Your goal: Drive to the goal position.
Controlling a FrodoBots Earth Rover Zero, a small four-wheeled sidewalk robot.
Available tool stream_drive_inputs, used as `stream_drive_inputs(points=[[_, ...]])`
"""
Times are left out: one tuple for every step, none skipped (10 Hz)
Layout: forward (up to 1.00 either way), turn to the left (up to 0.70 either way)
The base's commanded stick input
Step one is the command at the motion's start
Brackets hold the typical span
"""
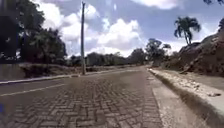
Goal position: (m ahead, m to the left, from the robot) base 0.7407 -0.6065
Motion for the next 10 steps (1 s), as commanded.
stream_drive_inputs(points=[[0.7, 0.03], [0.7, -0.05], [0.7, -0.13], [0.7, -0.21], [0.7, -0.27], [0.7, -0.27], [0.7, -0.27], [0.7, -0.27], [0.7, -0.27], [0.7, -0.27]])
